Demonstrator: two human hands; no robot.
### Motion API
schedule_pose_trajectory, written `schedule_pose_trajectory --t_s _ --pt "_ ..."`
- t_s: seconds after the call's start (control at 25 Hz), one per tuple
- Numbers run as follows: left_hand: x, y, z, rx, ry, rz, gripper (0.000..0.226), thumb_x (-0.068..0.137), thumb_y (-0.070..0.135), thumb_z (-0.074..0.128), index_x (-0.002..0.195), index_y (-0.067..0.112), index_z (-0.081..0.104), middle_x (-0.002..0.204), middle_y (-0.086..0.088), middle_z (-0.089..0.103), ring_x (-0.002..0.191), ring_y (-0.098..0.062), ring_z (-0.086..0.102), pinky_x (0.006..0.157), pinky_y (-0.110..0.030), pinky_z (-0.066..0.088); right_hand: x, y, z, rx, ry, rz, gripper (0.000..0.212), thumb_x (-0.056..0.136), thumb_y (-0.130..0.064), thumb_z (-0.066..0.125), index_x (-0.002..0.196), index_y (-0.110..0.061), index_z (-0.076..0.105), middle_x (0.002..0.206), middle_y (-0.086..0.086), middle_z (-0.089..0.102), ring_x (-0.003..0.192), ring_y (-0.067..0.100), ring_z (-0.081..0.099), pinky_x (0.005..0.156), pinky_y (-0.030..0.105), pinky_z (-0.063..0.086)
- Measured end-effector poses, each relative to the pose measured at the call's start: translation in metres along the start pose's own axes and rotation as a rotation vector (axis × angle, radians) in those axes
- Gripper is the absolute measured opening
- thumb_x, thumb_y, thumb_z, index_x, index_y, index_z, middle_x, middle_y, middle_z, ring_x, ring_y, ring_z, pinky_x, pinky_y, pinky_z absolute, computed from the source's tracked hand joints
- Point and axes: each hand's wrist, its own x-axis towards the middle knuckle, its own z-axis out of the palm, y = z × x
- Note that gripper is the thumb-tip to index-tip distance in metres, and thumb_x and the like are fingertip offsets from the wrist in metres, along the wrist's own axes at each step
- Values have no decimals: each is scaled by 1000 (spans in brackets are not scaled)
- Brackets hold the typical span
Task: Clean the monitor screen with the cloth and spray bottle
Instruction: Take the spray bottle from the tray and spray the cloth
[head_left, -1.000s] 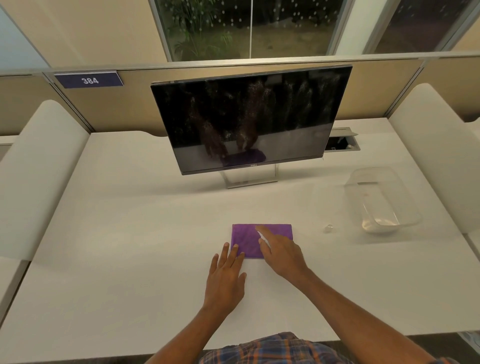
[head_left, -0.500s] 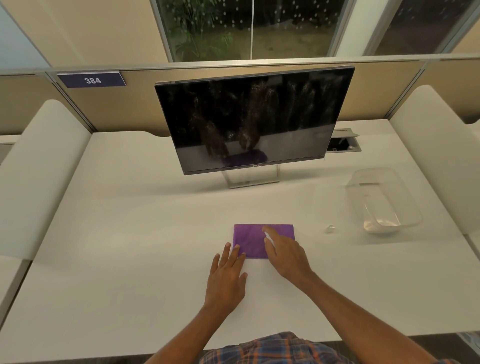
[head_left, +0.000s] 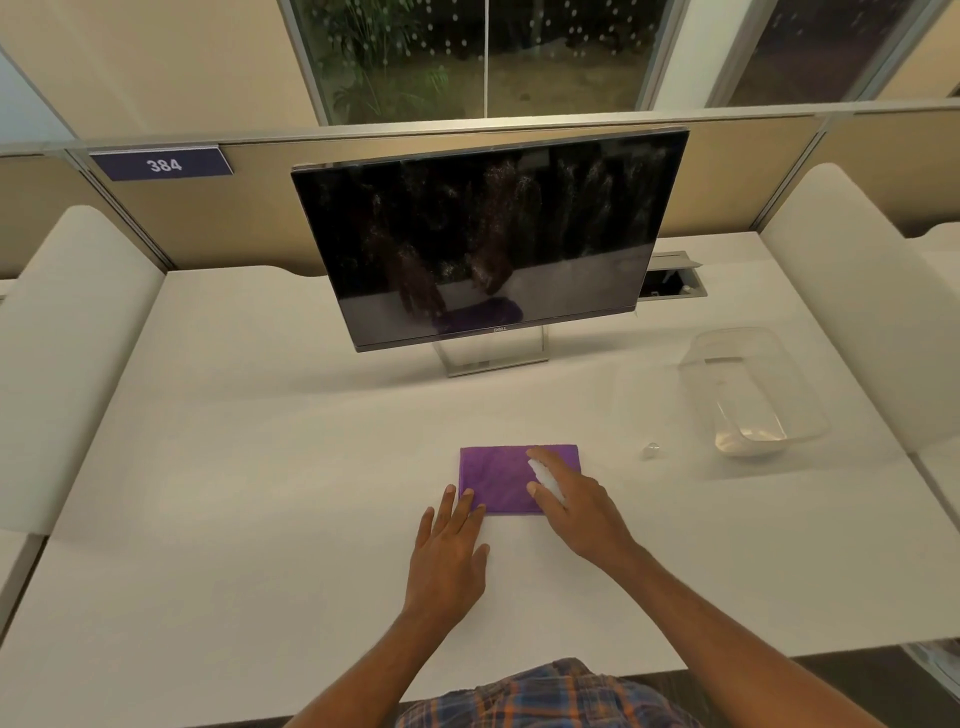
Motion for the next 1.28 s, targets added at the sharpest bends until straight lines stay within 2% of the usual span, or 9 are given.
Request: schedule_pose_trajectory --t_s 0.16,0.24,0.32,0.52,0.68,0.88,1.0,1.16,1.28 --pt "0 -1 -1 4 -10 12 62 110 41 47 167 25 28 177 4 12 165 -20 2 132 -40 2 -4 -1 0 -46 3 7 46 112 -42 46 157 -34 46 147 -3 66 129 21 67 105 33 52" --pt "0 -1 -2 -6 -3 19 62 109 39 51 166 23 32 175 3 15 165 -22 6 132 -41 3 -5 2 2 -104 54 27 42 113 -40 44 153 -29 51 127 2 76 113 26 73 90 31 53" --pt "0 0 -1 -5 -3 17 62 108 38 52 166 23 33 175 3 16 165 -22 8 131 -40 4 -7 4 4 -156 77 54 41 113 -38 42 152 -28 50 112 5 79 102 28 74 83 33 54" --pt "0 -2 0 13 -14 12 63 108 40 51 166 24 32 176 3 18 165 -20 5 132 -41 5 -4 8 5 -201 80 98 45 113 -42 39 157 -34 43 117 6 76 106 30 73 91 43 59" --pt "0 -4 0 32 -19 10 62 109 42 48 167 26 30 177 6 14 165 -19 2 132 -40 2 -2 14 2 -231 104 108 41 113 -40 39 152 -31 49 107 8 78 100 32 73 82 39 56" --pt "0 -4 0 20 -14 6 63 109 42 49 167 27 29 177 6 12 165 -19 1 133 -40 5 -3 16 -6 -240 131 103 46 114 -42 37 159 -37 40 115 6 75 105 31 72 87 43 57" --pt "0 -4 0 15 -14 4 64 109 42 48 167 27 26 178 5 8 165 -21 -1 133 -39 5 0 18 -11 -234 183 106 46 114 -44 35 159 -38 39 114 4 75 104 31 72 84 41 56" --pt "0 -5 1 6 -26 4 73 109 46 47 170 28 12 175 6 -10 165 -21 -5 131 -36 2 -1 28 -10 -257 155 165 38 113 -40 38 149 -30 47 102 9 77 98 36 73 72 36 45" --pt "-2 -9 3 11 -53 12 85 106 60 39 169 27 -7 174 4 -21 164 -20 -15 132 -37 -1 -4 31 -9 -246 160 175 36 113 -39 39 147 -31 47 102 9 77 98 36 73 73 39 49"
